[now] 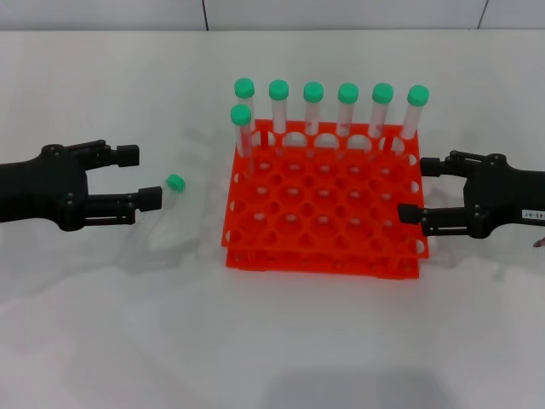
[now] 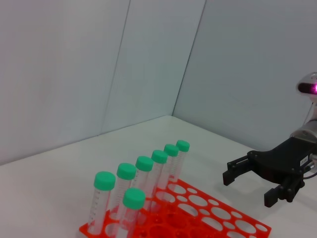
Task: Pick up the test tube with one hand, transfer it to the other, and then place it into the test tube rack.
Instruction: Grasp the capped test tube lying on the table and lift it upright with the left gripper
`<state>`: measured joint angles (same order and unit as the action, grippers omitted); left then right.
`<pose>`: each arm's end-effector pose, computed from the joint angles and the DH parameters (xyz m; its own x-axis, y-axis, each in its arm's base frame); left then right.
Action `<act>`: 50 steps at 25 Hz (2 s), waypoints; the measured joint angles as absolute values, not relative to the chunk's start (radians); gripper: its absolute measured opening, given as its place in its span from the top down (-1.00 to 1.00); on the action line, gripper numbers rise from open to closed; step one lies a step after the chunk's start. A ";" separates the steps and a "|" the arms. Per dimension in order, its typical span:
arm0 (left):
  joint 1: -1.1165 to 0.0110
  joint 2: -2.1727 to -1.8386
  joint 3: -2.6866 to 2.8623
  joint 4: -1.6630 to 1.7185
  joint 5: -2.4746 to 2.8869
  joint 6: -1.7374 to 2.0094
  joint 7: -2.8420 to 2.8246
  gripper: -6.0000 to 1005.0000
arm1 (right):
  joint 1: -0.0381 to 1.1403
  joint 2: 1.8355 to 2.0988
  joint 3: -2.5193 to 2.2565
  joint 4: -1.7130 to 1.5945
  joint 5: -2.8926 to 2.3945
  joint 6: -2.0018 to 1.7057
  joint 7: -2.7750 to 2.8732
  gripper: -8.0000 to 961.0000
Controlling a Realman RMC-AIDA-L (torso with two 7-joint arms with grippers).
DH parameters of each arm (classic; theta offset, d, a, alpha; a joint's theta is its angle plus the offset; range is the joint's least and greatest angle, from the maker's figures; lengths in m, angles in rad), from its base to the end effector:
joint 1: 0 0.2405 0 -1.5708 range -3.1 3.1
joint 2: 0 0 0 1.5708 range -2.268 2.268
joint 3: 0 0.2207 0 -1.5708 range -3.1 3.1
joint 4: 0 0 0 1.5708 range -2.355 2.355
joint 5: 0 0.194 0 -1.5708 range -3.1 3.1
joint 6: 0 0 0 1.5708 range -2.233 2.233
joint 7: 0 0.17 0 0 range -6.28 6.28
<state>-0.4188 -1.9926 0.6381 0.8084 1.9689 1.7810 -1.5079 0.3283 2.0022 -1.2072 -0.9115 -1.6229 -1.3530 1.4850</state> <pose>-0.2339 0.2846 0.0543 0.7643 0.3769 0.5232 0.4969 -0.8614 -0.1054 0.2084 0.3081 0.0027 0.8409 -0.2759 -0.4656 -0.4156 -0.8802 -0.2291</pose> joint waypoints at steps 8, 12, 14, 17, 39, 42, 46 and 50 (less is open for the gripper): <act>-0.418 -1.995 0.638 0.808 1.968 1.784 -1.508 -0.72 | 0.328 2.005 -1.207 -0.914 -1.623 -1.354 1.485 -0.81; -0.417 -1.995 0.638 0.808 1.968 1.784 -1.513 -0.72 | 0.328 2.005 -1.207 -0.914 -1.623 -1.355 1.485 -0.81; -0.417 -1.996 0.638 0.808 1.968 1.784 -1.515 -0.72 | 0.328 2.005 -1.207 -0.914 -1.623 -1.355 1.485 -0.81; -0.417 -1.997 0.638 0.807 1.968 1.784 -1.515 -0.72 | 0.328 2.005 -1.207 -0.914 -1.623 -1.355 1.485 -0.81; -0.484 -1.959 0.643 0.915 2.150 1.729 -1.857 -0.72 | 0.350 2.008 -1.207 -0.918 -1.603 -1.355 1.488 -0.81; -0.508 -1.940 0.642 0.919 2.195 1.728 -1.934 -0.72 | 0.354 2.008 -1.207 -0.918 -1.598 -1.354 1.489 -0.80; -0.527 -1.928 0.637 0.922 2.242 1.711 -2.033 -0.72 | 0.355 2.009 -1.207 -0.919 -1.594 -1.354 1.489 -0.80; -0.547 -1.922 0.640 0.923 2.301 1.685 -2.109 -0.72 | 0.356 2.010 -1.207 -0.919 -1.592 -1.350 1.489 -0.80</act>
